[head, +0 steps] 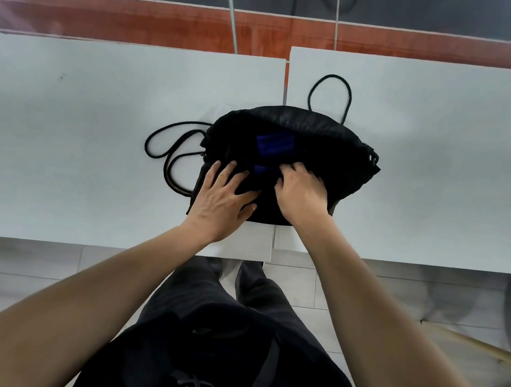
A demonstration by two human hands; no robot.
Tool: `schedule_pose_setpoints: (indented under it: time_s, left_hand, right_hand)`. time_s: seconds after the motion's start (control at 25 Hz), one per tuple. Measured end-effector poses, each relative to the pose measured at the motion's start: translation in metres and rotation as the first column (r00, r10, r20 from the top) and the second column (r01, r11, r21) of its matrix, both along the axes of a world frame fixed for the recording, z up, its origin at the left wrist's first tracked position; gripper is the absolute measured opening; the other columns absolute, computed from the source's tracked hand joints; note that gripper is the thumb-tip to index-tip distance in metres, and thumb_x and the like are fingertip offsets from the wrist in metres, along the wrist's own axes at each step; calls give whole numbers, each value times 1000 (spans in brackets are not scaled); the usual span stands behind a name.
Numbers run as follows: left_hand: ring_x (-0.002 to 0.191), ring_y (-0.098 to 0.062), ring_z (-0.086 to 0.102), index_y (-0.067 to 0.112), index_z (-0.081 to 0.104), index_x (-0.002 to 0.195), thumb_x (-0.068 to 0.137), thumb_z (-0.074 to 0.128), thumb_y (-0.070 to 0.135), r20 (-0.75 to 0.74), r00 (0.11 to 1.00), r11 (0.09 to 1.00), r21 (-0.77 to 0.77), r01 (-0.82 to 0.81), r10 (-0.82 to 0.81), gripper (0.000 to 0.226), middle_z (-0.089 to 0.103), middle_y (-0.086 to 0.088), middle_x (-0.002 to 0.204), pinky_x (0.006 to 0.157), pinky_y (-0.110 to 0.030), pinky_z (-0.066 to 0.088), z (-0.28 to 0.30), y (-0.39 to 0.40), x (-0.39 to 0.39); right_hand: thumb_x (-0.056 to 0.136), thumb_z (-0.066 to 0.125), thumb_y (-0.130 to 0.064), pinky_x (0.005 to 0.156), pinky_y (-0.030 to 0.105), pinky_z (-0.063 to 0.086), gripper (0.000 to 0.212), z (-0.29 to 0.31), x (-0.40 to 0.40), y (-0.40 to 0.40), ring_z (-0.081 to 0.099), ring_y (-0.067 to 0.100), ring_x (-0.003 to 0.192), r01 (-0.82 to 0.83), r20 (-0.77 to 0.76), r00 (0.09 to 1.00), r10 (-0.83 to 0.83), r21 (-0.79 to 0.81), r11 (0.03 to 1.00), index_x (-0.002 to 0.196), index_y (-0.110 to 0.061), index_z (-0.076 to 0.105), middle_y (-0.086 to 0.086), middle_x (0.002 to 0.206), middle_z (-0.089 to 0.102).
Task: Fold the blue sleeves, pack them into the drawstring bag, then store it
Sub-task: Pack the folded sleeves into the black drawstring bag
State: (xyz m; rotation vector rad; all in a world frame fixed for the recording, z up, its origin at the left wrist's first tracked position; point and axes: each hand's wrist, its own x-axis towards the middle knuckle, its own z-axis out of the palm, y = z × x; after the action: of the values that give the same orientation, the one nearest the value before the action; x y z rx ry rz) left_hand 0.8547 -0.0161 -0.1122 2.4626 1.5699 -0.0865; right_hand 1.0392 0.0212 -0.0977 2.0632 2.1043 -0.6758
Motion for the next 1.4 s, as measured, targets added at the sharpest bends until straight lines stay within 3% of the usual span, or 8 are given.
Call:
schedule_pose_setpoints:
  time_s: [0.2, 0.48, 0.84, 1.16, 1.4]
  left_hand:
    - [142, -36, 37, 28, 66, 126, 96, 36, 46, -17, 1000, 1000, 19, 8, -8, 46, 55, -9, 142, 120, -54, 21, 18, 4, -5]
    - [138, -35, 40, 21, 60, 132, 94, 40, 38, 13, 963, 944, 196, -265, 268, 46, 54, -9, 141, 117, -49, 26, 73, 4, -90]
    - [140, -36, 40, 19, 53, 139, 91, 59, 26, 154, 768, 720, 274, -637, 621, 49, 52, -11, 144, 117, -49, 27, 114, -79, -308]
    - [140, -36, 38, 20, 52, 139, 89, 62, 18, 181, 616, 601, 135, -788, 767, 52, 48, -9, 147, 111, -48, 30, 119, -171, -508]
    - [139, -33, 39, 22, 51, 140, 89, 61, 21, 181, 564, 558, 88, -825, 806, 51, 50, -8, 146, 110, -52, 35, 110, -166, -614]
  right_hand:
    - [98, 49, -28, 100, 44, 39, 45, 5, -10, -11, 53, 31, 117, 17, -25, 1000, -12, 206, 978, 142, -19, 50, 5, 132, 58]
    - [97, 51, -25, 108, 43, 37, 54, 48, -99, 2, 49, 30, 129, -97, -133, 980, 145, 315, 944, 149, -18, 42, 6, 144, 51]
    - [98, 51, -23, 110, 40, 32, 55, 83, -336, -27, 46, 27, 133, -311, -135, 910, 393, 406, 860, 151, -22, 38, 6, 150, 46]
    - [95, 54, -23, 104, 39, 37, 52, 74, -545, -104, 50, 26, 125, -379, -233, 844, 483, 378, 845, 146, -22, 46, 6, 141, 51]
    - [95, 53, -25, 105, 40, 36, 53, 59, -655, -92, 49, 26, 125, -437, -222, 818, 530, 358, 825, 147, -22, 45, 5, 139, 52]
